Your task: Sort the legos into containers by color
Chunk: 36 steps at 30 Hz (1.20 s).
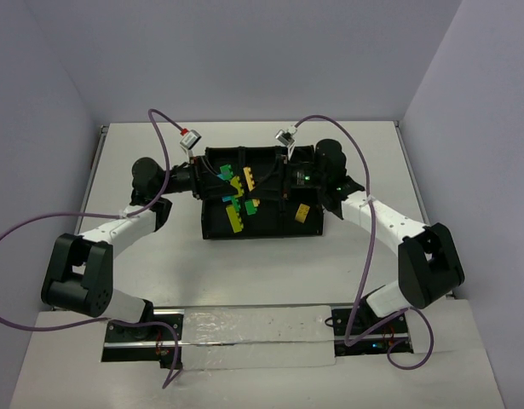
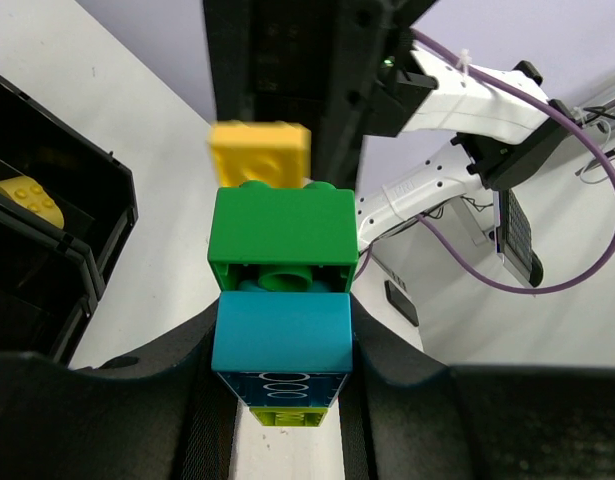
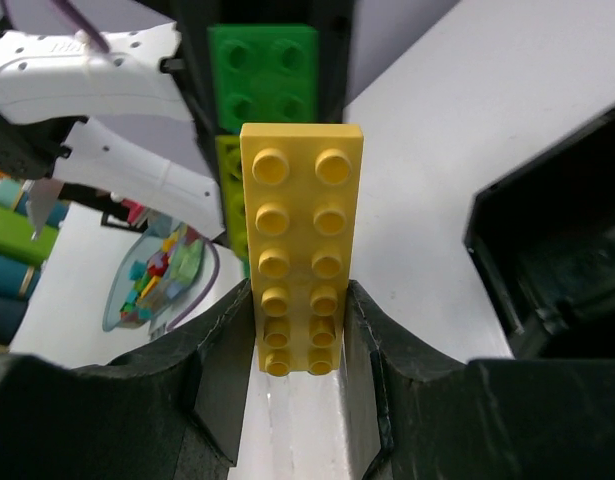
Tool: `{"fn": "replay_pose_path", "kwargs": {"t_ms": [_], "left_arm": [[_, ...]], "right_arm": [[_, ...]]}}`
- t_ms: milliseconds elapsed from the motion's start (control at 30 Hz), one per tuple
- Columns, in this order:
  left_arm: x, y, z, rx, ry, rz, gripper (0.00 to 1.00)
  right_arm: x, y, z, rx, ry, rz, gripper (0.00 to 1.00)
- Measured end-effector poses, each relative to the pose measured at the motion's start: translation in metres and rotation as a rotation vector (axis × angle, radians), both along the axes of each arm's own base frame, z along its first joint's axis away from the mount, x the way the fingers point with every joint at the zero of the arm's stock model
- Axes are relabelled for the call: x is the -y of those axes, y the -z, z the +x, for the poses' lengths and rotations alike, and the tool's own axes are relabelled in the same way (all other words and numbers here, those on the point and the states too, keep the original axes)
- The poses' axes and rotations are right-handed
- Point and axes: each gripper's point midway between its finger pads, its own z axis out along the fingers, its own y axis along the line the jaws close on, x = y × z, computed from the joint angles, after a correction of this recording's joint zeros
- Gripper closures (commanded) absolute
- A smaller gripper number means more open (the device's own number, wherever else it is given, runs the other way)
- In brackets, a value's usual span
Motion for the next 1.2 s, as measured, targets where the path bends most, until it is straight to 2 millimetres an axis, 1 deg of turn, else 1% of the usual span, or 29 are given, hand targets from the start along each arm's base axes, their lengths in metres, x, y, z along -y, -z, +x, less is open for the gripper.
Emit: {"fn": "replay_pose_path", "kwargs": {"t_ms": [100,167,300,533,633,767,933,1000,1067,1167,1200], "left_arm": [[-0.005,-0.004,0.0,0.015,0.001,-0.006,1.0],[-0.006,-0.005,-0.001,0.02,0.009,-0.009,1.0],[-0.007,-0.006,-0.004,0.025,0.022,-0.01,1.0],[-0.006,-0.005,-0.003,0.019,0.017,-0.005,1.0],[-0.007,0.005,0.005,-0.014,-0.015,0.019,1.0],[-0.01,0.017,0.022,-0.067,-0.084,0.065,1.0],[-0.02,0.018,0.048,-0.09,-0.208,0.138,1.0],[-0.031,0.02,0.062,-0.101,-0.281,0.174,1.0],[-0.05,0.025,0.08,-0.138,-0.375,0.226,1.0],[-0.089,0.038,0.105,-0.221,-0.541,0.297,1.0],[-0.109,0.044,0.114,-0.258,-0.615,0.321,1.0]], "right_arm": [[0.013,0.006,0.013,-0.017,0.048,-0.007,0.84],[0.018,0.008,0.018,-0.024,0.066,-0.008,0.84],[0.018,0.007,0.019,-0.036,0.067,-0.003,0.84],[0.016,0.008,0.025,-0.059,0.086,0.007,0.85],[0.017,0.013,0.036,-0.084,0.157,-0.017,0.86],[0.025,0.032,0.056,-0.129,0.288,-0.092,0.86],[0.042,0.054,0.068,-0.164,0.439,-0.209,0.85],[0.05,0.057,0.068,-0.162,0.482,-0.243,0.86],[0.056,0.054,0.068,-0.149,0.515,-0.266,0.85],[0.062,0.051,0.066,-0.131,0.542,-0.283,0.85],[0.063,0.049,0.065,-0.126,0.547,-0.285,0.85]]}}
